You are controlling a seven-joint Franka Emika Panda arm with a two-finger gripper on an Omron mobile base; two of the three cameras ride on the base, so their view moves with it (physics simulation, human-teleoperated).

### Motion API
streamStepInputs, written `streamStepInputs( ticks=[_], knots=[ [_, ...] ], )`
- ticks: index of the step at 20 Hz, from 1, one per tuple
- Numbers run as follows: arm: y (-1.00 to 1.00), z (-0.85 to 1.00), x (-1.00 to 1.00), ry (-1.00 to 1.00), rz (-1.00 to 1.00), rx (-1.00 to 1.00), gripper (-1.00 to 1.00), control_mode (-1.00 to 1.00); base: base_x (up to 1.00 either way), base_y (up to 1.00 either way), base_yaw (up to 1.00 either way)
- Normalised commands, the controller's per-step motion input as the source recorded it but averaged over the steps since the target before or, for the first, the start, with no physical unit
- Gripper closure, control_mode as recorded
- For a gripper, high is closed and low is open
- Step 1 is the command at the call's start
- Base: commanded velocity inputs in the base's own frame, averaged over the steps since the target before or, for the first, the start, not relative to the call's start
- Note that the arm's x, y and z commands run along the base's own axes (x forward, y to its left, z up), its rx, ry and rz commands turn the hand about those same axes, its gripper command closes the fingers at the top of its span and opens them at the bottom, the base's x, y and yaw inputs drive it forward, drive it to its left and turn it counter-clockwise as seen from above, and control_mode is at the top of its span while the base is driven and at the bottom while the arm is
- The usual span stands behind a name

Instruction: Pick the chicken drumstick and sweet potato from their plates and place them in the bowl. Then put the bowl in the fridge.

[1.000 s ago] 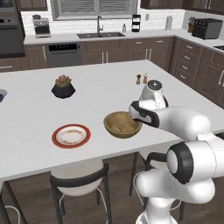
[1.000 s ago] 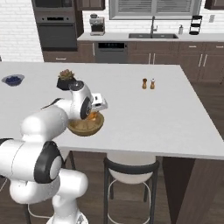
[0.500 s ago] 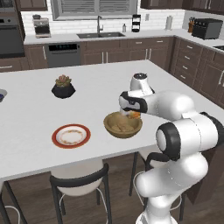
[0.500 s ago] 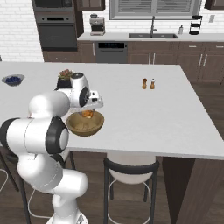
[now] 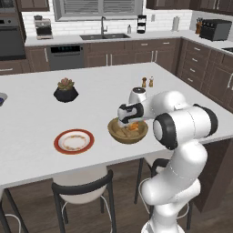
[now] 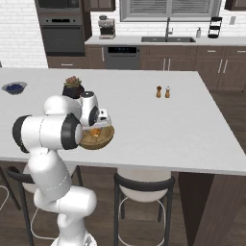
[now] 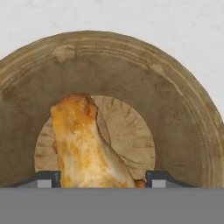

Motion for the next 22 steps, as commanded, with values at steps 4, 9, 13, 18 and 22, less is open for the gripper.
streamStepInputs(
  ticks=[4,9,13,18,22],
  knots=[
    [0.06,-0.08,0.16,0.0,0.0,0.0,-1.0,-1.0,0.0,0.0,0.0],
    [0.0,0.41,0.0,0.0,-0.09,0.0,-1.0,-1.0,0.0,0.0,0.0],
    [-0.15,0.46,-0.04,0.0,-0.16,0.03,-1.0,-1.0,0.0,0.0,0.0],
    [-0.89,0.09,-0.43,0.18,-0.41,0.14,-1.0,-1.0,0.0,0.0,0.0],
    [-0.7,-0.24,-0.27,0.22,-0.49,0.19,-1.0,-1.0,0.0,0.0,0.0]
  ],
)
